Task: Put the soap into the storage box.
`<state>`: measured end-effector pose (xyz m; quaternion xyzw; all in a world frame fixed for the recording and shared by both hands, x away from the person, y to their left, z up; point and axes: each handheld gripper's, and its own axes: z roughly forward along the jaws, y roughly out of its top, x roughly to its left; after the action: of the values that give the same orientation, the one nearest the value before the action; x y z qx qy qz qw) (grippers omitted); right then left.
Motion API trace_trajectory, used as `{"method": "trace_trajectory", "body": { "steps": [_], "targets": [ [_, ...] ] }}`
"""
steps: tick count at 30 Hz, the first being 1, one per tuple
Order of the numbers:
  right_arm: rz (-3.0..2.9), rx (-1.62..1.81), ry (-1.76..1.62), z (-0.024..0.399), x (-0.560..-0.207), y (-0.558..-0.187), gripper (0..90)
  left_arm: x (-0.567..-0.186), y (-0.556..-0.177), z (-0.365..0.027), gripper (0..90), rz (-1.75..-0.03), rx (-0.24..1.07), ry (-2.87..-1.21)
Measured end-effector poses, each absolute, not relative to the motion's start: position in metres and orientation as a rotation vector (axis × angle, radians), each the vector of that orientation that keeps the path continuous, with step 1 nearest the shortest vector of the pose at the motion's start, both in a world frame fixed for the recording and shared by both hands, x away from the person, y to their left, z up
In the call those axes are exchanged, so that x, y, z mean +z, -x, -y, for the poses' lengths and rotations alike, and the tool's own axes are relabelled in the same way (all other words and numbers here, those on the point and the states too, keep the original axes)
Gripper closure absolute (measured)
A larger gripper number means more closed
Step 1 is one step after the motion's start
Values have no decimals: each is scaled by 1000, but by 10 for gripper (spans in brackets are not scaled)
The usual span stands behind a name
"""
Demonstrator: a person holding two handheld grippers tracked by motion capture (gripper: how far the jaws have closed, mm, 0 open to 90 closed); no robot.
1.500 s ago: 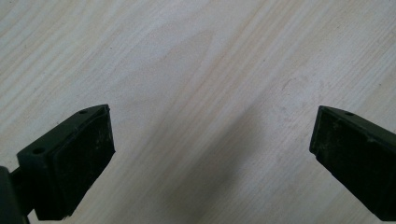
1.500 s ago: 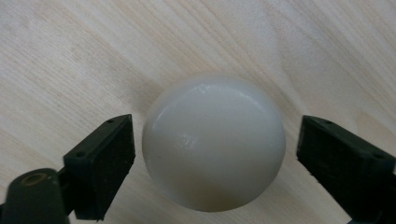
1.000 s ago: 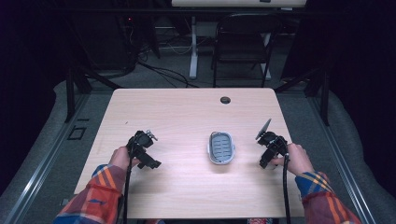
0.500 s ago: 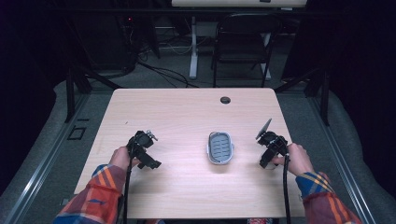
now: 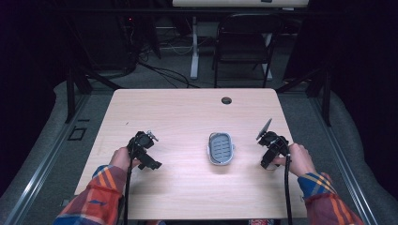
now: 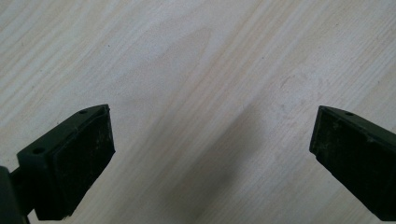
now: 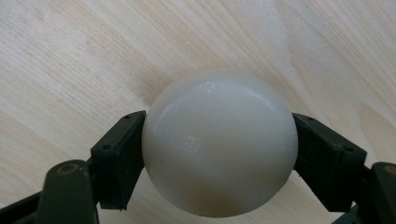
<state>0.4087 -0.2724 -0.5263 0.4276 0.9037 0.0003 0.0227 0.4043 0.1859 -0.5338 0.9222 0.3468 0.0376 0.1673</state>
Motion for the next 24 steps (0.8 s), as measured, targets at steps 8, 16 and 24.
{"method": "trace_trajectory", "body": {
  "steps": [8,16,24],
  "targets": [
    [-2810,-16,-1293,270,-524,-409,227,-534,-404,-186,0,-989,107,-2624],
    [-2804,25,-1297,264,-521,-409,228,-534,-404,-185,0,-991,105,-2630],
    [-2834,-15,-1247,255,-516,-411,228,-534,-404,-186,0,-991,105,-2630]
  ]
}}
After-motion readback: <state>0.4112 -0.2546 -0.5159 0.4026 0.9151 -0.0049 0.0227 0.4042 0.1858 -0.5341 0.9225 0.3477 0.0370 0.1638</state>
